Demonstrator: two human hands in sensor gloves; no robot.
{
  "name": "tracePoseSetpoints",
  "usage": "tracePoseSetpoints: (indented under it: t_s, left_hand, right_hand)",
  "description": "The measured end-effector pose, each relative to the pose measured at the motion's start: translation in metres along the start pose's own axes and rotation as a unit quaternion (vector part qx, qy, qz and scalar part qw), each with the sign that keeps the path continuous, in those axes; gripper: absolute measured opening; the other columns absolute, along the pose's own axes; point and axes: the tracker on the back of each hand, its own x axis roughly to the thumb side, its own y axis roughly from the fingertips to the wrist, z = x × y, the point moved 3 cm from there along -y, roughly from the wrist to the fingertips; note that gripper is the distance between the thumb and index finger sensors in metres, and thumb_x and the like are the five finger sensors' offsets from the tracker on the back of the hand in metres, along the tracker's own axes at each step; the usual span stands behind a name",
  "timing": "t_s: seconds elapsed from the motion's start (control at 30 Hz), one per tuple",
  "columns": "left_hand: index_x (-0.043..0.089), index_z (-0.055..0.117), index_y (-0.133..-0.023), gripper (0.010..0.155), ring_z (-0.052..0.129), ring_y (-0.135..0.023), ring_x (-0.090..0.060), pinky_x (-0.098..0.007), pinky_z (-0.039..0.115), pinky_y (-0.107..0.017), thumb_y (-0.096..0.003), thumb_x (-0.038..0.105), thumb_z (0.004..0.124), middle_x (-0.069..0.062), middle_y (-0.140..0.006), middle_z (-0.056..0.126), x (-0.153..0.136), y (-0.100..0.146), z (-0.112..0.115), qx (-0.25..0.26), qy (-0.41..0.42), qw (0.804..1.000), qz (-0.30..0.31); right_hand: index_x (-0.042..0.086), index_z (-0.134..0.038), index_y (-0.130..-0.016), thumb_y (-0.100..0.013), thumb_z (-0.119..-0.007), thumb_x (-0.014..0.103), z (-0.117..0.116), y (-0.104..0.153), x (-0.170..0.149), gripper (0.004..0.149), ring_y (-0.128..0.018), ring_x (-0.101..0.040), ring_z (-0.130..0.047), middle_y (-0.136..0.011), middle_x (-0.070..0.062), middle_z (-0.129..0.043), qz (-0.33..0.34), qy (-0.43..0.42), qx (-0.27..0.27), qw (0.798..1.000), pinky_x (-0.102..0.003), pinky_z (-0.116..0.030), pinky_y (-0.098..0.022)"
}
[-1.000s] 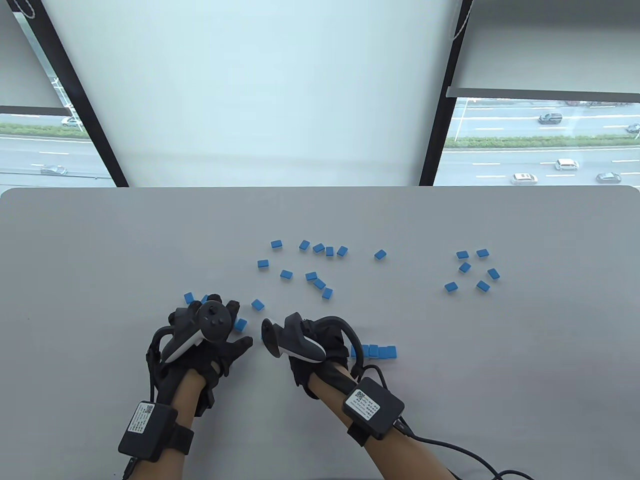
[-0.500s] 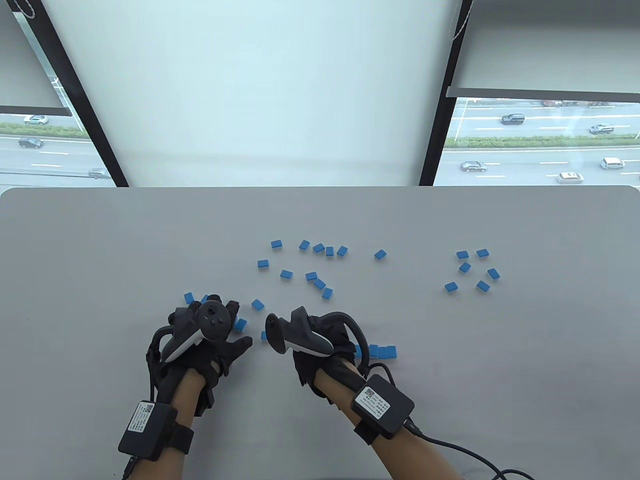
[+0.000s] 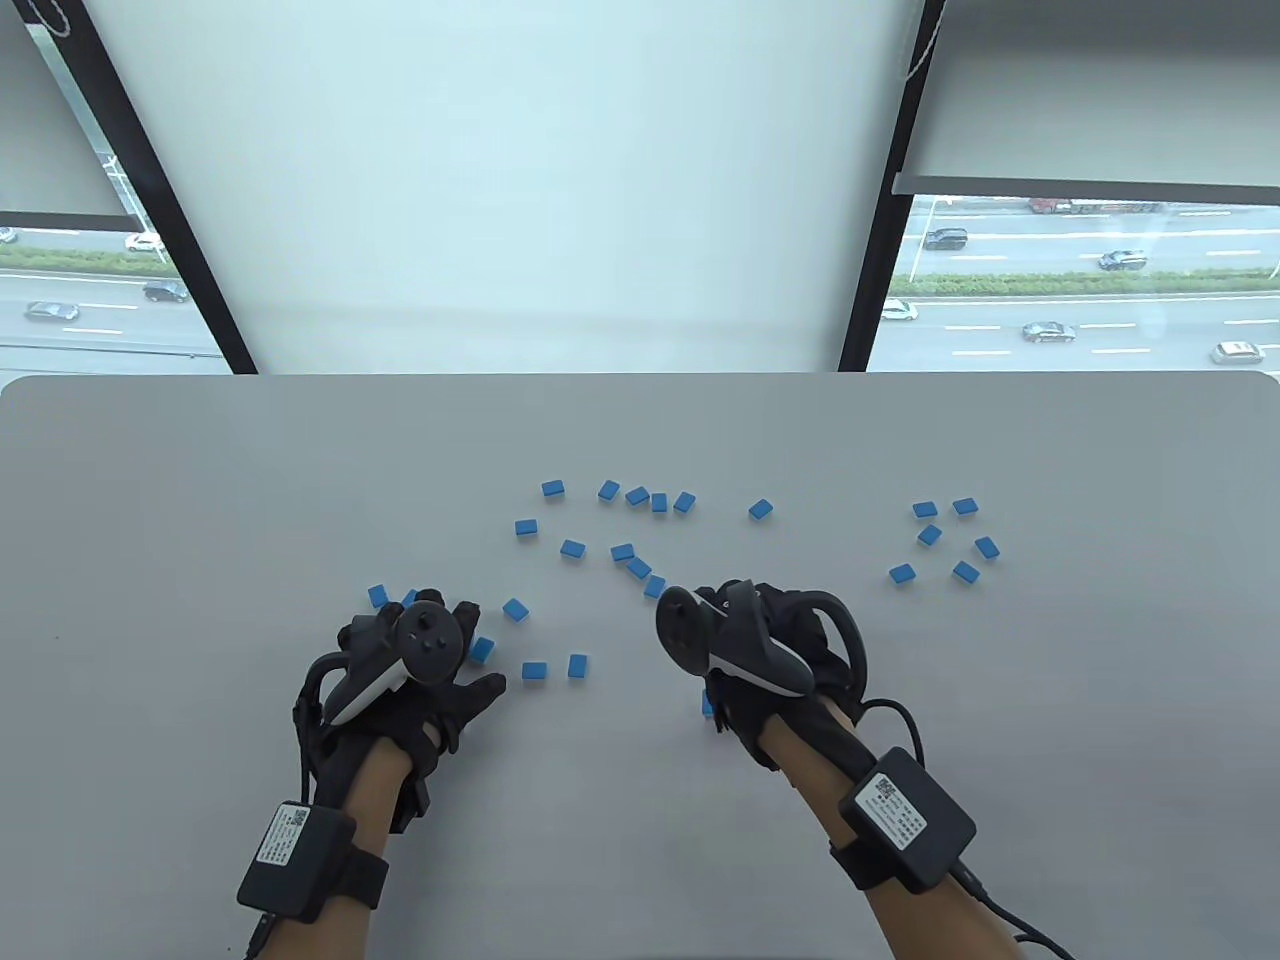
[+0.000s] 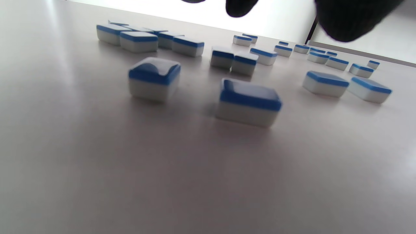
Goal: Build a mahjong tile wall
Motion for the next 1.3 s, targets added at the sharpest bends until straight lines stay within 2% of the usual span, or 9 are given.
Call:
tracePoseSetpoints:
  t_s: [0.13,0.33,0.7,1.3]
  left_hand:
    - [0.036,0.036,-0.112,0.085,0.025,-0.109,-0.046,-0.075,0.022,-0.068,-0.0402,0.072,0.065,-0.003,-0.121,0.025,0.000,0.000,0.000,0.000,0.000,1.000,-0.001]
    - [0.036,0.036,-0.112,0.085,0.025,-0.109,-0.045,-0.075,0.022,-0.068,-0.0402,0.072,0.065,-0.003,-0.121,0.025,-0.001,0.000,0.001,-0.003,-0.001,1.000,-0.005]
    - [0.036,0.036,-0.112,0.085,0.025,-0.109,-0.046,-0.075,0.022,-0.068,-0.0402,0.072,0.065,-0.003,-0.121,0.025,-0.001,0.001,0.003,-0.008,-0.006,1.000,-0.006]
    - [0.036,0.036,-0.112,0.085,0.025,-0.109,-0.045,-0.075,0.022,-0.068,-0.0402,0.072,0.065,-0.003,-0.121,0.025,0.000,0.000,0.004,-0.009,-0.007,1.000,-0.008]
  right_hand:
    - [0.019,-0.069,-0.091,-0.038,-0.088,0.036,-0.011,0.009,-0.026,0.059,-0.046,-0.025,-0.092,-0.077,-0.003,-0.084,-0.009,-0.032,-0.007,0.999,-0.048,-0.078,-0.044]
    - [0.017,-0.068,-0.091,-0.038,-0.088,0.035,-0.031,0.017,-0.048,0.059,-0.045,-0.025,-0.092,-0.076,-0.004,-0.084,-0.023,-0.071,-0.007,0.997,-0.049,-0.078,-0.044]
    - [0.018,-0.071,-0.090,-0.037,-0.090,0.035,-0.076,0.014,-0.040,0.058,-0.044,-0.025,-0.092,-0.073,-0.003,-0.086,0.005,-0.035,0.100,0.994,-0.049,-0.078,-0.043]
    - [0.018,-0.070,-0.090,-0.038,-0.090,0.034,-0.091,0.011,-0.032,0.059,-0.044,-0.025,-0.091,-0.074,-0.003,-0.085,0.011,-0.009,0.117,0.993,-0.048,-0.078,-0.043]
